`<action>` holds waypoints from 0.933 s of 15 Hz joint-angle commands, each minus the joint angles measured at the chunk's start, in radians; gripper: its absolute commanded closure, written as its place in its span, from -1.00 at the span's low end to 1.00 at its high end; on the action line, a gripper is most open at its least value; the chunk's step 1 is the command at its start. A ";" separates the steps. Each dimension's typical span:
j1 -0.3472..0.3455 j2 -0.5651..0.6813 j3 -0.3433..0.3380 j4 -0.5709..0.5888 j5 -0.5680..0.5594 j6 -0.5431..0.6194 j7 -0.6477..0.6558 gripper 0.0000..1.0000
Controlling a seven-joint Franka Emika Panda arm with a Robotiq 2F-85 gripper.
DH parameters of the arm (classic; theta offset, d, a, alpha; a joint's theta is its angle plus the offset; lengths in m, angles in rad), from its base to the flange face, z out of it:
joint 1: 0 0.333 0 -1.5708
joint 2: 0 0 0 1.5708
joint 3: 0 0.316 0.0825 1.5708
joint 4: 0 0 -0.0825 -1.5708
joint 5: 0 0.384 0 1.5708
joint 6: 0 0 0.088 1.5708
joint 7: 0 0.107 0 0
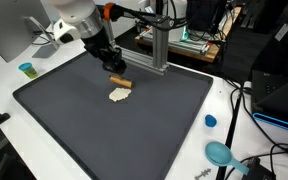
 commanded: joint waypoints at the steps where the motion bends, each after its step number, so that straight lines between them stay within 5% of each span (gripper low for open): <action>1: -0.015 -0.073 -0.005 -0.041 0.033 0.081 0.052 0.57; 9: -0.029 0.022 0.006 0.019 0.148 0.214 0.089 0.57; 14: -0.023 0.072 0.007 0.057 0.130 0.096 0.057 0.57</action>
